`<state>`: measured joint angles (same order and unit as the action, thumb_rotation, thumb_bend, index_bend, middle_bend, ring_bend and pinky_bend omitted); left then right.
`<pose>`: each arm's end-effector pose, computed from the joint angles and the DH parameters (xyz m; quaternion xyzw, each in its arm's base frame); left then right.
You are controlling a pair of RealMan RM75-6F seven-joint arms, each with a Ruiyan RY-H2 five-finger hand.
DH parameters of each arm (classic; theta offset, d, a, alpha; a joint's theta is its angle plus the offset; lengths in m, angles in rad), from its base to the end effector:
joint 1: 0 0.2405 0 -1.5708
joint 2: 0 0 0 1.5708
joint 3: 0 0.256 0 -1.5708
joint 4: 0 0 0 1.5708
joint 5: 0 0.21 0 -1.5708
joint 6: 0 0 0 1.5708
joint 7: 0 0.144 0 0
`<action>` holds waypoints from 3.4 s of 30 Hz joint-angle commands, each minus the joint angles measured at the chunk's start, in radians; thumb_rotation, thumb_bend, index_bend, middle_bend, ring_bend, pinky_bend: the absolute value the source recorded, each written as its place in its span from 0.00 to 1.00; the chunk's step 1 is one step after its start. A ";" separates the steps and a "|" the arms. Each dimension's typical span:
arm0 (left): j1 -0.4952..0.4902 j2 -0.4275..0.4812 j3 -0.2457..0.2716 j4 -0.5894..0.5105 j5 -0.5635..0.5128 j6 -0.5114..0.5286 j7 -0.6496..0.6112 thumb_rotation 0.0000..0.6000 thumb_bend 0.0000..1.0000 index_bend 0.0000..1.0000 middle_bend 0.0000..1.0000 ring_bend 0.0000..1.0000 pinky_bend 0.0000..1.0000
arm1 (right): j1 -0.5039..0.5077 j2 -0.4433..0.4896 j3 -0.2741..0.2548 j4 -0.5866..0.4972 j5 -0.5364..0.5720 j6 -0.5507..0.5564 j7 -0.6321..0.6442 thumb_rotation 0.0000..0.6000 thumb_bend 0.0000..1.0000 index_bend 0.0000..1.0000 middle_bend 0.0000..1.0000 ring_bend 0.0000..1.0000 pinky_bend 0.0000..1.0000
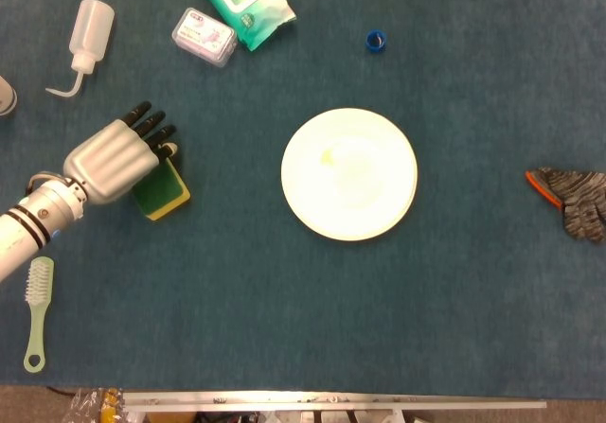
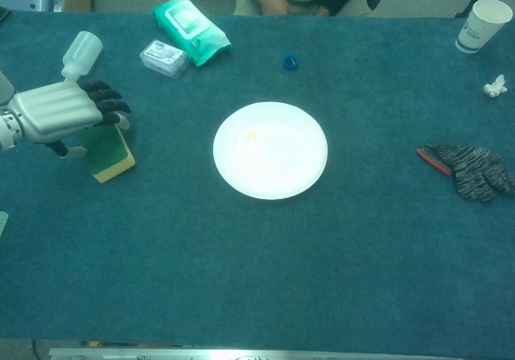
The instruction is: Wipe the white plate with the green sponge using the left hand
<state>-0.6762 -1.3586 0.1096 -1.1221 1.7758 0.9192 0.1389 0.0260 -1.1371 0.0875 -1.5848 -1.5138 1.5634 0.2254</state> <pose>-0.2742 0.3239 0.0350 -0.9040 -0.1083 -0.1765 0.3742 -0.3159 -0.1699 0.1708 0.5202 -0.4261 0.4733 0.5690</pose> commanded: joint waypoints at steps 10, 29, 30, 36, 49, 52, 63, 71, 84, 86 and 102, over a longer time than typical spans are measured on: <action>-0.008 0.003 0.006 0.002 -0.036 -0.015 0.023 1.00 0.26 0.20 0.11 0.07 0.07 | -0.001 0.001 0.002 0.003 0.003 0.000 0.003 1.00 0.39 0.39 0.39 0.24 0.45; 0.009 0.063 -0.004 -0.128 -0.130 -0.047 0.160 1.00 0.26 0.06 0.02 0.00 0.07 | -0.001 0.002 0.001 0.013 -0.004 0.001 0.025 1.00 0.39 0.39 0.39 0.24 0.45; 0.010 0.065 -0.005 -0.133 -0.135 -0.050 0.170 1.00 0.26 0.06 0.01 0.00 0.07 | -0.001 0.002 0.001 0.013 -0.005 0.001 0.026 1.00 0.39 0.39 0.39 0.24 0.45; 0.015 0.062 -0.010 -0.150 -0.158 -0.058 0.221 1.00 0.26 0.06 0.00 0.00 0.07 | -0.004 0.005 0.000 0.017 -0.006 0.005 0.033 1.00 0.39 0.39 0.39 0.24 0.45; 0.016 0.034 0.004 -0.121 -0.147 -0.055 0.257 1.00 0.26 0.11 0.00 0.00 0.07 | -0.009 0.007 0.000 0.021 -0.004 0.009 0.038 1.00 0.39 0.39 0.39 0.24 0.45; 0.018 0.028 0.006 -0.112 -0.142 -0.047 0.257 1.00 0.26 0.15 0.00 0.00 0.07 | -0.010 0.008 0.000 0.019 -0.004 0.011 0.037 1.00 0.39 0.39 0.39 0.24 0.45; 0.017 0.006 0.007 -0.091 -0.147 -0.050 0.260 1.00 0.26 0.27 0.02 0.00 0.07 | -0.013 0.009 0.001 0.017 0.000 0.011 0.033 1.00 0.39 0.39 0.39 0.24 0.45; 0.030 0.001 -0.015 -0.103 -0.175 -0.022 0.241 1.00 0.26 0.34 0.07 0.00 0.07 | -0.010 0.006 0.003 0.021 0.002 0.007 0.036 1.00 0.39 0.39 0.39 0.24 0.45; 0.024 0.093 -0.080 -0.297 -0.288 -0.035 0.242 1.00 0.28 0.45 0.13 0.00 0.07 | -0.005 -0.002 0.003 0.047 0.001 -0.002 0.065 1.00 0.39 0.39 0.39 0.24 0.45; 0.017 0.103 -0.094 -0.331 -0.323 -0.049 0.282 1.00 0.28 0.46 0.13 0.00 0.07 | -0.003 -0.005 0.003 0.052 0.000 -0.006 0.070 1.00 0.39 0.39 0.39 0.24 0.45; -0.008 0.141 -0.127 -0.622 -0.832 0.031 0.832 1.00 0.32 0.50 0.16 0.00 0.07 | 0.010 -0.015 0.000 0.103 -0.007 -0.023 0.139 1.00 0.39 0.39 0.39 0.24 0.45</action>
<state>-0.6723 -1.2324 -0.0147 -1.6691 1.0402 0.9070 0.8952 0.0349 -1.1504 0.0886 -1.4847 -1.5206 1.5418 0.3620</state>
